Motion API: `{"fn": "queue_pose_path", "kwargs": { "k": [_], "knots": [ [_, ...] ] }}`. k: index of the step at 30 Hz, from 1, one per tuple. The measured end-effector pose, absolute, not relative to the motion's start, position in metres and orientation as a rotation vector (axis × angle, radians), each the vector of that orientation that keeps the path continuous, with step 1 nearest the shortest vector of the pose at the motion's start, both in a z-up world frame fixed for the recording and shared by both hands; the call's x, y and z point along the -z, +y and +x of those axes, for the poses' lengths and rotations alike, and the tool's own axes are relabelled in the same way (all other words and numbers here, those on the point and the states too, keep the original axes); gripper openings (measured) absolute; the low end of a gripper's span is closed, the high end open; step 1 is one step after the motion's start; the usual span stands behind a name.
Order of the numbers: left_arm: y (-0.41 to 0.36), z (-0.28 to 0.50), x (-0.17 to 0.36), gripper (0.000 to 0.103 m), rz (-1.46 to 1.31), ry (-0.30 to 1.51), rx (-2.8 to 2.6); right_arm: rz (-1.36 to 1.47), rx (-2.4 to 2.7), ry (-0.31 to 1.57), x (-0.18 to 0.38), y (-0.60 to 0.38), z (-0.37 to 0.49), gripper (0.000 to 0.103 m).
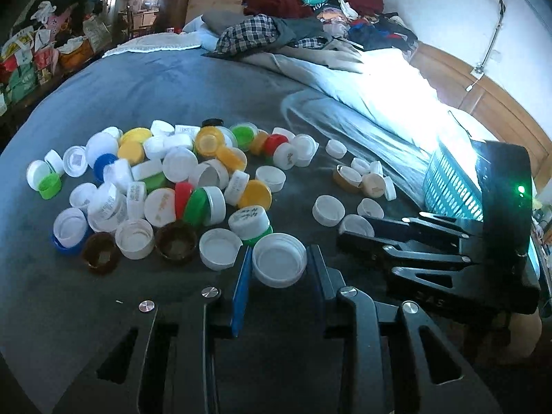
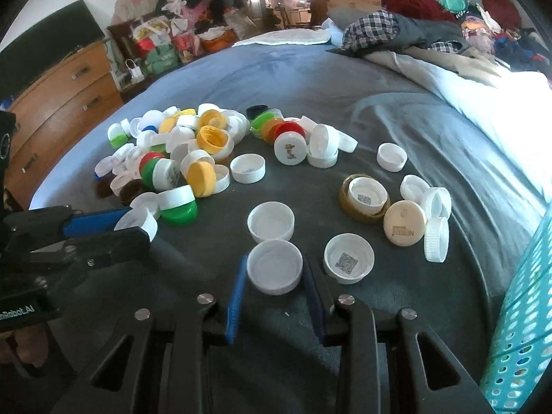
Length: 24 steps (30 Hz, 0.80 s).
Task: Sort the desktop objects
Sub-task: 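Grasp a white cap with the left tool while the right tool grasps a white cap, then carry the white cap in the left tool while the right tool carries its white cap to the basket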
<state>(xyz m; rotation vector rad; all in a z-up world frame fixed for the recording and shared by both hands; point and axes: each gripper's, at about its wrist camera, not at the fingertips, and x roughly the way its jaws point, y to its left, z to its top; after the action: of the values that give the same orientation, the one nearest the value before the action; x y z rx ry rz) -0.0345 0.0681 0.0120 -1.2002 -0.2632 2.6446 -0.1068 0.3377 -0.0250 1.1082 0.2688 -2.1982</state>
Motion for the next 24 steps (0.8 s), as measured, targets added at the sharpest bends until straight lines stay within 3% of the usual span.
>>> {"fn": "queue_pose_path", "kwargs": {
  "k": [13, 24],
  "knots": [
    [0.085, -0.012, -0.089, 0.027, -1.065, -0.216, -2.671, 0.945, 2.295, 0.2, -0.088, 0.386, -0.055, 0.035],
    [0.157, -0.028, -0.167, 0.027, -0.914, -0.099, -2.596, 0.854, 2.529, 0.146, -0.17, 0.479, -0.056, 0.035]
  ]
}}
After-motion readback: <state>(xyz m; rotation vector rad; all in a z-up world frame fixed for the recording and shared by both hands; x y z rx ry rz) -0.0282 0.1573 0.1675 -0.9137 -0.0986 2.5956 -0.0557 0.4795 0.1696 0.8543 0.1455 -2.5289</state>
